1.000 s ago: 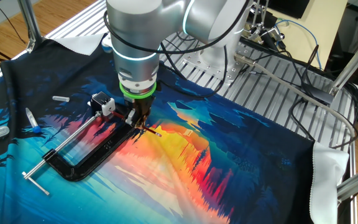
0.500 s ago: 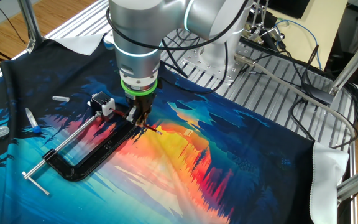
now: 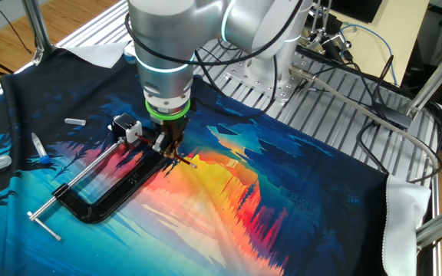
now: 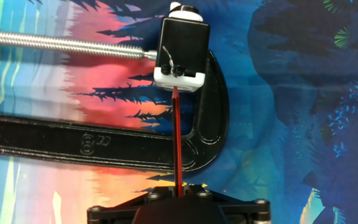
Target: Insert the pencil into the pencil sharpener
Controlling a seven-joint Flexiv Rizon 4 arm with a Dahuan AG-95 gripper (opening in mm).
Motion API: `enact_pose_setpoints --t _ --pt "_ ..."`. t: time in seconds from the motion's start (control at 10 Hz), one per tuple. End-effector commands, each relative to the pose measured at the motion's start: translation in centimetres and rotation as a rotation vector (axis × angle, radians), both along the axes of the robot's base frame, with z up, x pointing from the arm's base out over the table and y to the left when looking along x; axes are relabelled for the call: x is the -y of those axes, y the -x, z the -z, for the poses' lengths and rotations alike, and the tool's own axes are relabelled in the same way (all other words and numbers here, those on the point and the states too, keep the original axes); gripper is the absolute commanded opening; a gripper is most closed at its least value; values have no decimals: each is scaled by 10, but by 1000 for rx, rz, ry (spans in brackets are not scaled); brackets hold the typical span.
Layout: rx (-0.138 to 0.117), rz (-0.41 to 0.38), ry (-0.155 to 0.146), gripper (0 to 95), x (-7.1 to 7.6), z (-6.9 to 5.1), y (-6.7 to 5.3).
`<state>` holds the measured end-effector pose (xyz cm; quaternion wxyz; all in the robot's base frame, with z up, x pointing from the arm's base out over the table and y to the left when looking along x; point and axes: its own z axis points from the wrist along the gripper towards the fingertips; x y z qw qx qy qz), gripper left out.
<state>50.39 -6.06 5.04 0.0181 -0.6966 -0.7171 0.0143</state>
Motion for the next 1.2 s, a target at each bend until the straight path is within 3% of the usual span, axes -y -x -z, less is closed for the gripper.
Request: enact_pose_setpoints --t 0.1,0.5,1.2 --pt "5 2 -6 0 5 -2 0" --pt "20 17 -6 0 15 -1 -5" --pt "20 4 -19 0 26 -4 -7"
